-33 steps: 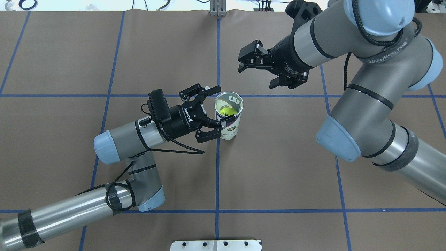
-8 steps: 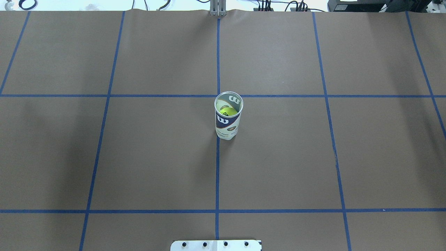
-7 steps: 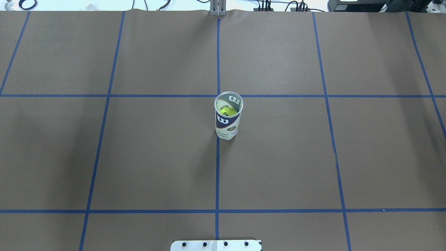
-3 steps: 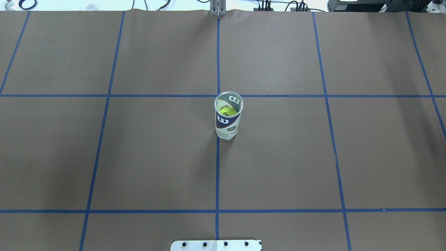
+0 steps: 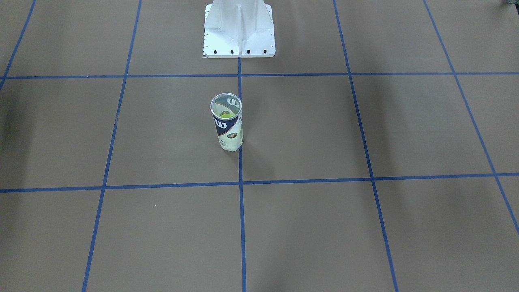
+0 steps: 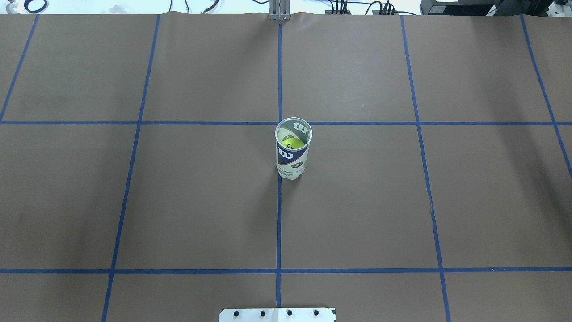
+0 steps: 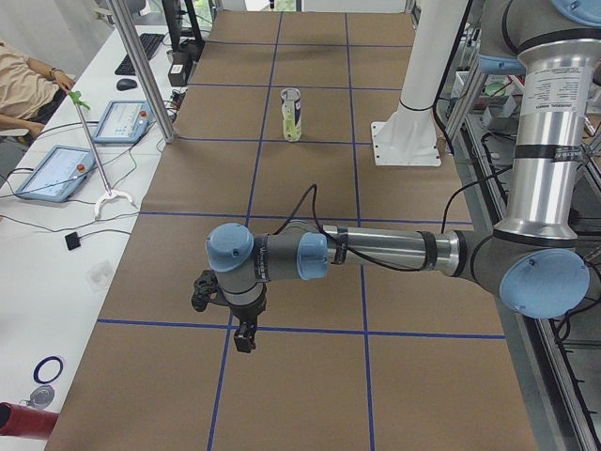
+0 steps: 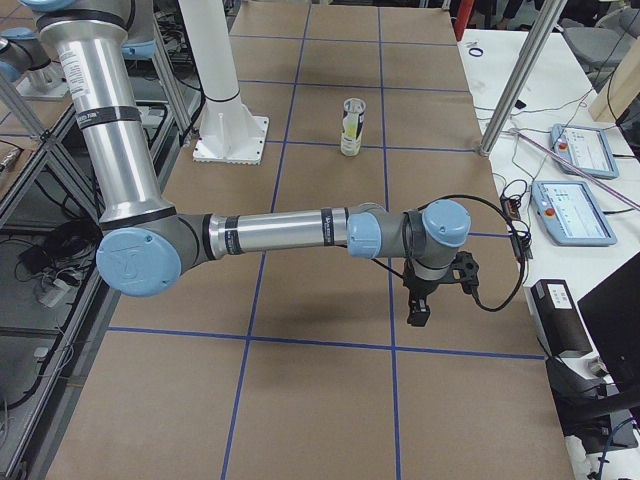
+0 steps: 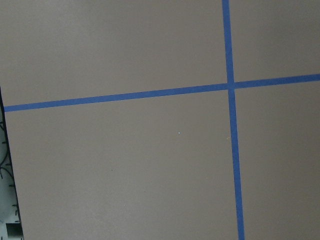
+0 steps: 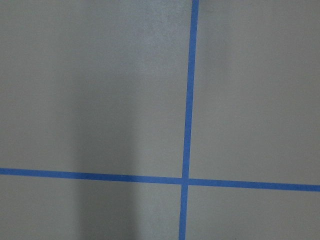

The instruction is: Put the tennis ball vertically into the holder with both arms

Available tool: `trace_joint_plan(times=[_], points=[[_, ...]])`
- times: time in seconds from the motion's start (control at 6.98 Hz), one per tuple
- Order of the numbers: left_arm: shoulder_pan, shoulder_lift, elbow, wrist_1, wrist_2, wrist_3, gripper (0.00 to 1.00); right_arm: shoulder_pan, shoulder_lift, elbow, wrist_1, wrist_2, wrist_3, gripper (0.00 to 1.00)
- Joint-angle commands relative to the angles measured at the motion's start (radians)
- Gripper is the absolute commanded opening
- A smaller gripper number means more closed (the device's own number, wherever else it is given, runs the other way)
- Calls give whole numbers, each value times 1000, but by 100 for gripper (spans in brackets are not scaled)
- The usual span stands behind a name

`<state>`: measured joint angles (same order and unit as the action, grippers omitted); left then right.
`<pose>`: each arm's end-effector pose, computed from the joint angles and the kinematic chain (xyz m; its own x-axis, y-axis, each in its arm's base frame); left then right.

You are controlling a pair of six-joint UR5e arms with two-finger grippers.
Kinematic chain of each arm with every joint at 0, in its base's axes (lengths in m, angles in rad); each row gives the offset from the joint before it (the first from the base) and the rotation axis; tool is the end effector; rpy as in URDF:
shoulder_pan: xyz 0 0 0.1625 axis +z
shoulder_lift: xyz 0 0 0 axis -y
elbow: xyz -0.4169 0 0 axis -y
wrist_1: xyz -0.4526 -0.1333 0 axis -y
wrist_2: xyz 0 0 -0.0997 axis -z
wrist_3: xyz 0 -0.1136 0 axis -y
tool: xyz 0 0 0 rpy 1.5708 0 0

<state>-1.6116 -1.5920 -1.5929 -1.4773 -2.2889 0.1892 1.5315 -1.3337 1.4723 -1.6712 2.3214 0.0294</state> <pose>-0.0812 -0.5534 0.6502 0.7453 0.1251 -0.6548 -0.1012 0.9921 0.0743 0.0303 -0.6507 0.5844 0.7305 -0.0254 0.6824 0.0178 0.9997 0.0181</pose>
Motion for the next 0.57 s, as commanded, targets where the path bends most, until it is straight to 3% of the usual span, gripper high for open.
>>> trace_joint_plan(times=[0.0,0.43], points=[[-1,7,-16,-26,-27,-77,100,-1,-9,10,-16,-8,-2,100],[1,-2,-22,-47,-27,-77,100,-4,-10,-1,-10,-7,3,100]])
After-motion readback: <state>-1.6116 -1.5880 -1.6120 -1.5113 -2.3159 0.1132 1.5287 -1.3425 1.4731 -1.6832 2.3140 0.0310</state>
